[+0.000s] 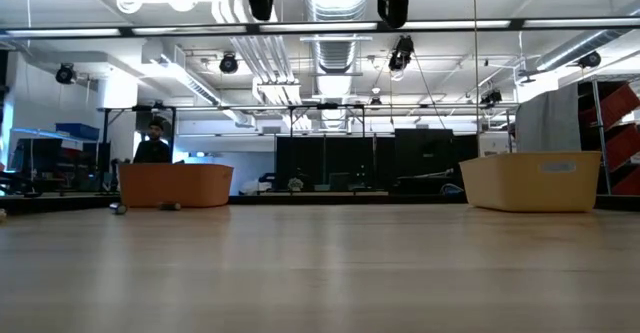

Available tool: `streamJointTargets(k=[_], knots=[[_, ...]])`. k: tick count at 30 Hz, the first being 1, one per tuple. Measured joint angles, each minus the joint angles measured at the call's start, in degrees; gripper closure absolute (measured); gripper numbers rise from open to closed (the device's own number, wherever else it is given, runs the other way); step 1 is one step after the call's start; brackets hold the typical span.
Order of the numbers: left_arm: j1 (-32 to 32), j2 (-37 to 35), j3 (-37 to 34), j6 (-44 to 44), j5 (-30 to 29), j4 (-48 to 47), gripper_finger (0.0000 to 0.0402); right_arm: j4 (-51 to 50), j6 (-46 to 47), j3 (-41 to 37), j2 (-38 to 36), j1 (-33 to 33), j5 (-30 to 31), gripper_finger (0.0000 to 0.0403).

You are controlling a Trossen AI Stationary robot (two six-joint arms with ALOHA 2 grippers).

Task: Sort batteries
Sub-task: Put the silver battery into the orange bin

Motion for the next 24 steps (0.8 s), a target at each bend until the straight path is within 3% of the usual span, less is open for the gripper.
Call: streamJointTargets(k=[7,12,18,24], knots=[[0.70,1.55,1.97,0.59,0.19,-2.94,0.0395,-5.35,-2.14,4.05,0.41,0.00,-0.51,0.0248],[5.16,-2.14,2.00,0.56,-0.92,-10.65,0.0395,-10.77,-3.87,5.12,-1.12,0.00,-0.18,0.0254],[18.01,-5.56,2.10,0.55,-3.82,-31.45,0.0395,-15.91,-4.16,5.28,-2.16,0.00,0.03,0.0247],[36.60,-1.21,2.74,-4.38,-5.65,-53.61,0.0395,-17.34,-3.07,5.24,-2.12,0.00,0.06,0.0236]])
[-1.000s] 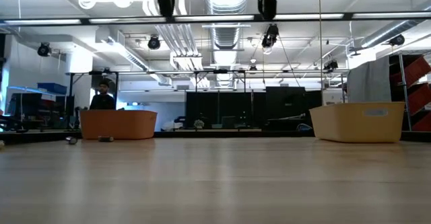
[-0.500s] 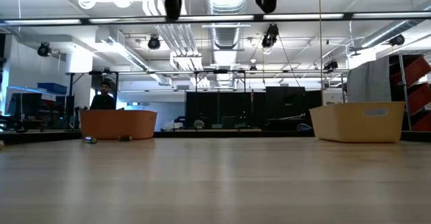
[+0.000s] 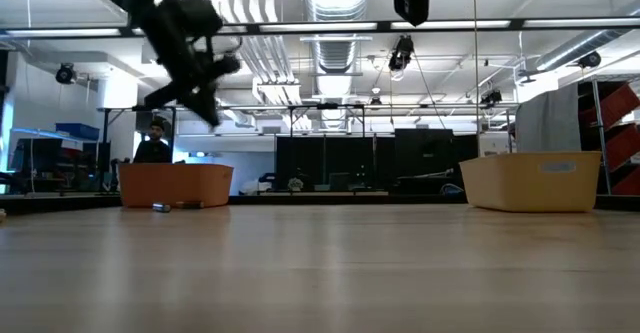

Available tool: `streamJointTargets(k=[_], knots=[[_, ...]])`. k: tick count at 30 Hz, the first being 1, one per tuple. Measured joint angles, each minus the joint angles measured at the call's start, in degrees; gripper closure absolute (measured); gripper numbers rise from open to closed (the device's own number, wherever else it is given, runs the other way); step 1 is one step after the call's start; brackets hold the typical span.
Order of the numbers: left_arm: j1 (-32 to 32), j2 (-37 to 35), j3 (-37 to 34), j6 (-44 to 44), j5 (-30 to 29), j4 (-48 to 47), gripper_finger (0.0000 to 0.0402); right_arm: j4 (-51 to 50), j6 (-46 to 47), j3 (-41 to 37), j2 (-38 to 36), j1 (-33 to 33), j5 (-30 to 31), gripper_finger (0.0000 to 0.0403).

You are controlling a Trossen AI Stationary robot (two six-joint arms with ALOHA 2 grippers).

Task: Sort batteries
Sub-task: Put the silver battery into the orange bin

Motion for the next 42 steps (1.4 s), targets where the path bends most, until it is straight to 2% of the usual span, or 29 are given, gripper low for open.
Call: streamJointTargets(k=[3,7,12,15,21,25,34,38,42], knots=[[6.68,3.34,1.40,1.69,-4.49,-6.62,0.0395,-1.41,0.88,-0.02,0.00,0.00,0.04,0.0233],[12.56,9.17,4.35,4.20,-3.78,-9.21,0.0395,-2.54,1.48,-0.02,0.01,0.01,0.09,0.0231],[14.78,18.41,10.34,7.01,-2.75,-14.99,0.0395,-2.69,2.16,-0.02,0.04,0.20,-0.12,0.0235],[15.26,23.17,13.43,9.16,-4.09,-17.11,0.0395,-4.30,2.12,-0.07,-0.22,1.38,-0.11,0.0236],[16.54,29.33,18.21,9.31,-5.77,-18.33,0.0395,-7.83,2.10,-0.07,-0.59,5.94,-0.09,0.0228],[16.96,32.96,20.88,8.38,-5.83,-22.53,0.0389,-9.79,1.19,-0.09,-0.81,8.39,-0.08,0.0223],[17.13,38.03,22.98,6.06,-5.89,-27.95,0.0337,-11.71,0.59,-0.11,-3.26,8.90,0.42,0.0229],[17.11,38.01,23.81,6.15,-5.83,-28.43,0.0317,-14.90,0.59,-0.11,-4.47,9.79,0.39,0.0224],[16.78,35.76,26.61,10.03,-5.80,-29.54,0.0297,-19.13,0.61,-0.11,-5.79,10.03,0.89,0.0220]])
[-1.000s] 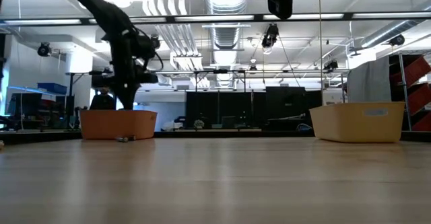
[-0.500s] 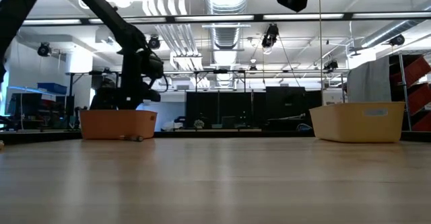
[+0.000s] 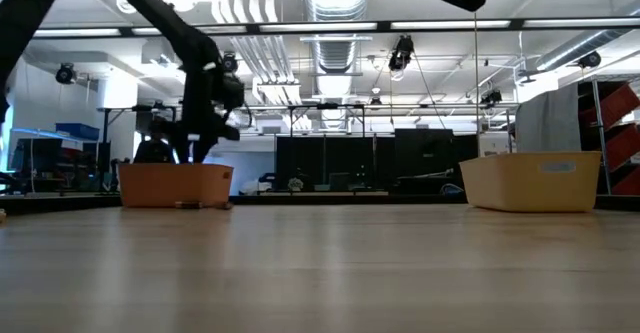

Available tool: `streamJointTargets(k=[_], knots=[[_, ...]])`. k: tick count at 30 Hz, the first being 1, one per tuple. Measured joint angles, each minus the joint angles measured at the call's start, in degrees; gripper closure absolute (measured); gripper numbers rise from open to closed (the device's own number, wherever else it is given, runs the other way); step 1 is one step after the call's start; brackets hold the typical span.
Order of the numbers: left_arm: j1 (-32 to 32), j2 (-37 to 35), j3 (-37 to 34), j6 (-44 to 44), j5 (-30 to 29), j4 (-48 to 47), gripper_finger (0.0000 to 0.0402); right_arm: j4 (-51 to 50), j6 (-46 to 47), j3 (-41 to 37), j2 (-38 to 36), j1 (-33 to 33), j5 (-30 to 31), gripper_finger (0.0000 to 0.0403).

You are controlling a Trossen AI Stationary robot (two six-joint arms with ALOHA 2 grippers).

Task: Sort batteries
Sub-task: Put the silver battery into the orange bin

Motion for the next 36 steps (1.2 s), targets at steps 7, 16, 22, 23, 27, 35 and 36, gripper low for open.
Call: streamJointTargets(k=[7,16,22,23,27,35,36], knots=[[-10.37,-10.82,1.36,7.37,3.21,4.21,0.0281,-1.93,-3.62,0.00,-2.06,-0.02,7.47,0.0230],[-26.30,-12.42,-0.41,-1.15,4.41,7.47,0.0281,-2.00,-2.65,-0.23,-2.10,-0.15,11.01,0.0243],[-26.44,-2.47,6.05,-8.53,3.71,8.36,0.0280,-1.97,-1.46,-0.26,-2.08,0.58,11.06,0.0242],[-26.45,-0.68,7.90,-8.53,3.09,8.15,0.0280,-1.93,-1.46,-0.26,-1.91,1.03,11.06,0.0238],[-26.02,7.17,18.08,-5.48,2.76,1.41,0.0280,-1.90,-1.24,-0.55,-1.78,5.13,10.61,0.0213],[-23.99,21.74,39.21,1.03,2.94,-19.82,0.0280,-4.61,7.71,-2.74,-1.88,18.34,11.91,0.0157],[-23.89,23.09,41.37,-0.31,2.73,-20.87,0.0280,-5.32,9.49,-3.00,-1.92,19.49,12.83,0.0152]])
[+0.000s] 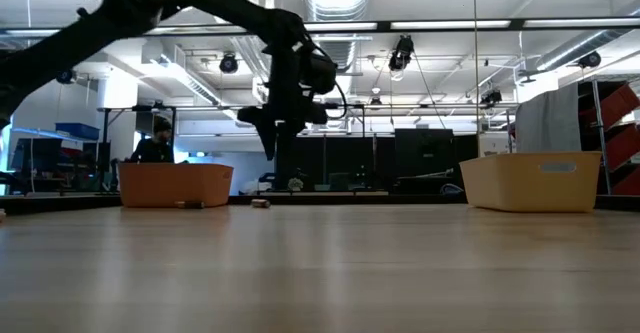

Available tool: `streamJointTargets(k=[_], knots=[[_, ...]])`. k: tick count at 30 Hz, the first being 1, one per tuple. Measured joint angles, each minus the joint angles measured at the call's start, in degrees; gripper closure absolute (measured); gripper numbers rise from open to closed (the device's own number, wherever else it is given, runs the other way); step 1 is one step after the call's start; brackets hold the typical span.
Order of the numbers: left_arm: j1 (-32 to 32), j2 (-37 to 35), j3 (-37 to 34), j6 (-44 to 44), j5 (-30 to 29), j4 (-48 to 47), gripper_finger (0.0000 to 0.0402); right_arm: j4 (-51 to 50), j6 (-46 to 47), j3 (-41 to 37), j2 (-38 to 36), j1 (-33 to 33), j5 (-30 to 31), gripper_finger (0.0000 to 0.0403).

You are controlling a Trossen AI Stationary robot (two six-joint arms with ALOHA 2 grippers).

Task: Sort batteries
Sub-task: Put the silver battery into the orange bin

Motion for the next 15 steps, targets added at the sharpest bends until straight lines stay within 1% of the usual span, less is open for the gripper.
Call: streamJointTargets(k=[3,6,7,10,13,15], knots=[[0.03,3.64,6.10,-3.10,-0.17,-1.39,0.0280,-1.72,4.40,-0.43,-1.44,2.55,1.78,0.0143],[-0.04,6.12,11.60,-4.56,-0.19,-1.24,0.0280,-2.12,7.36,-1.05,-3.45,5.57,5.55,0.0138],[0.00,6.48,11.88,-5.56,-0.22,-0.42,0.0280,-2.20,8.04,-1.53,-3.91,6.46,6.65,0.0138],[1.17,6.24,9.48,-10.69,-1.02,0.60,0.0280,-2.31,10.91,-3.07,-4.88,8.47,9.82,0.0141],[2.94,6.31,7.52,-19.70,-3.82,0.67,0.0280,-1.22,13.53,-4.29,-5.97,9.44,12.93,0.0147],[3.88,6.33,6.44,-25.76,-4.53,1.44,0.0280,-0.79,13.71,-4.63,-6.28,9.51,13.25,0.0150]])
